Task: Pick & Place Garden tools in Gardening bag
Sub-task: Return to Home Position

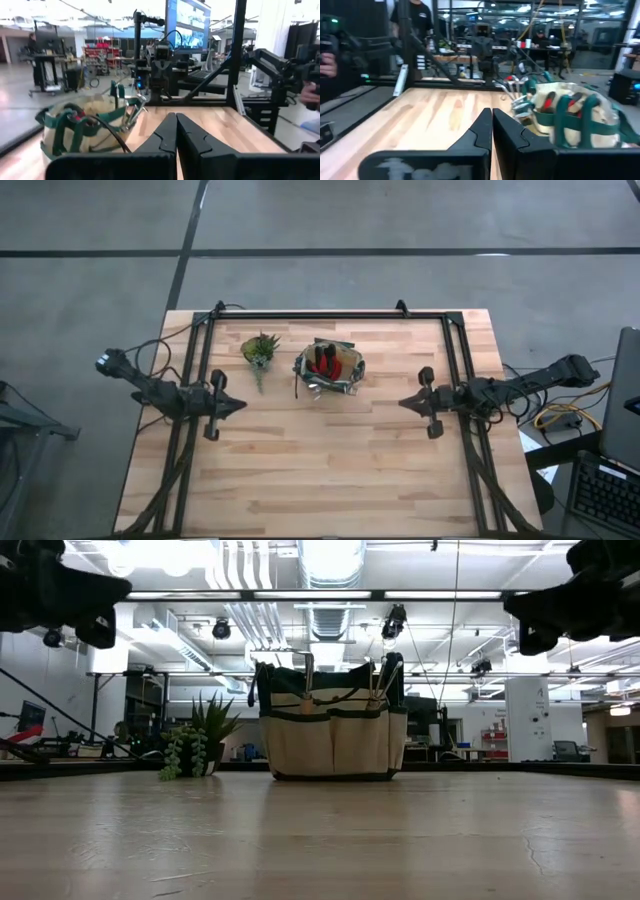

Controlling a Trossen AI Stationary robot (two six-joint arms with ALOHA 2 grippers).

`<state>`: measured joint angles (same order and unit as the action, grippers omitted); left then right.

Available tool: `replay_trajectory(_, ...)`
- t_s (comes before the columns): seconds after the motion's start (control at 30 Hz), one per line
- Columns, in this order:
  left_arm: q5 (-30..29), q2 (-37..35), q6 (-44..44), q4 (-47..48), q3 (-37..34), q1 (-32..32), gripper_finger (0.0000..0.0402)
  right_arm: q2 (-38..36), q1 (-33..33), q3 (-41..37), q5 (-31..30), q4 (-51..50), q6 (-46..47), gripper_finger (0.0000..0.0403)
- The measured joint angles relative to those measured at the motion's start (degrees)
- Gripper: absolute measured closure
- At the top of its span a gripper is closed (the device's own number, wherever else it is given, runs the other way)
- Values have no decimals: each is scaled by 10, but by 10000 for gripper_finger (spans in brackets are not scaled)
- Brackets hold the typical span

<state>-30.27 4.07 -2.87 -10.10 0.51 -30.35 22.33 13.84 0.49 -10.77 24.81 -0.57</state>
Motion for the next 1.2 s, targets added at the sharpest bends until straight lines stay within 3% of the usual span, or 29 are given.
replay_trajectory(0.17,-2,-39,6,51,0,0,396,-2,0,0,32,-6,-2,394)
replay_trajectory(0.43,-8,-36,-31,50,2,0,396,-1,0,0,33,-10,-11,394)
replay_trajectory(0.67,-8,-29,60,51,0,0,396,-1,0,0,33,-10,-10,394)
replay_trajectory(1.2,-8,-27,63,51,0,0,396,-1,0,0,33,-10,-10,394)
